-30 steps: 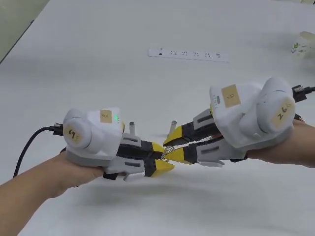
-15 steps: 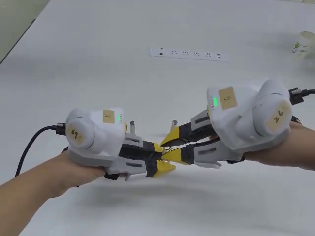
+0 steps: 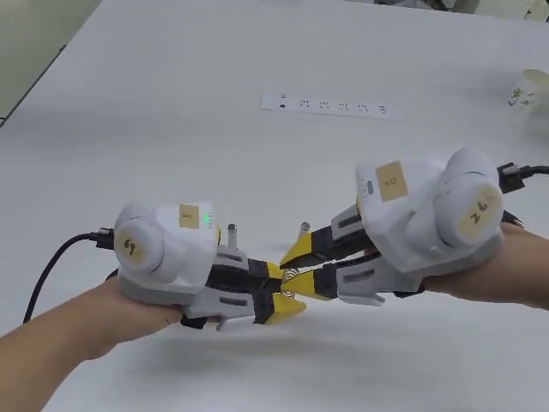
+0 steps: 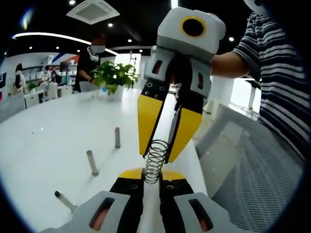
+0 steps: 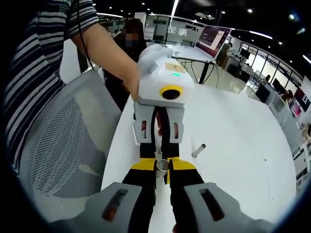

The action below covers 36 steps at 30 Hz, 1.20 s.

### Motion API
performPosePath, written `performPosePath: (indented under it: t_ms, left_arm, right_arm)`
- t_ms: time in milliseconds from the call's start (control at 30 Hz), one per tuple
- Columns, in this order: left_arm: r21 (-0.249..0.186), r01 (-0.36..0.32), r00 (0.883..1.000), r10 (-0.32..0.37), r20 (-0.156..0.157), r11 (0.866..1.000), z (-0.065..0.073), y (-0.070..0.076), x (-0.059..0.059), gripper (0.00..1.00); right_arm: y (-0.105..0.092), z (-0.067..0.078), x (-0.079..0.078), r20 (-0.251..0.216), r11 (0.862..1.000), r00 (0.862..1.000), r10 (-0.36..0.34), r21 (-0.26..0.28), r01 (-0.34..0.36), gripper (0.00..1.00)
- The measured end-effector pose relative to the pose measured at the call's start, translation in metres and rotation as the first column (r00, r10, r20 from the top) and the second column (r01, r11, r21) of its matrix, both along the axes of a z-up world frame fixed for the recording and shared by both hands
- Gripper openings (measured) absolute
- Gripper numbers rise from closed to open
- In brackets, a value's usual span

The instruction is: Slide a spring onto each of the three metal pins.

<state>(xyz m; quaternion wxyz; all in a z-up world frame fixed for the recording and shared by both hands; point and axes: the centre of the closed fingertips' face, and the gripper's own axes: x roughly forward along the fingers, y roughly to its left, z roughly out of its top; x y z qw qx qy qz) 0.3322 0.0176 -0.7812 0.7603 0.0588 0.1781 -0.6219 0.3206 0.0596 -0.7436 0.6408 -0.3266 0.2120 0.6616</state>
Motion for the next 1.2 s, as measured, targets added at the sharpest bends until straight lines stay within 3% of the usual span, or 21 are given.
performPosePath:
  t_ms: [567, 1200]
  left_arm:
    - [-0.018, -0.015, 1.0, 0.015, 0.0, 1.0, 0.0045, 0.0014, 0.0017, 0.05]
    - [-0.016, -0.04, 0.999, 0.04, 0.001, 0.999, 0.0047, 0.0074, 0.0021, 0.14]
  right_arm:
    - [0.0005, 0.0039, 0.0016, 0.009, 1.0, 1.0, 0.002, -0.004, -0.002, 0.07]
    - [0.0015, 0.0053, 0.0021, 0.026, 1.0, 1.0, -0.005, 0.003, 0.005, 0.07]
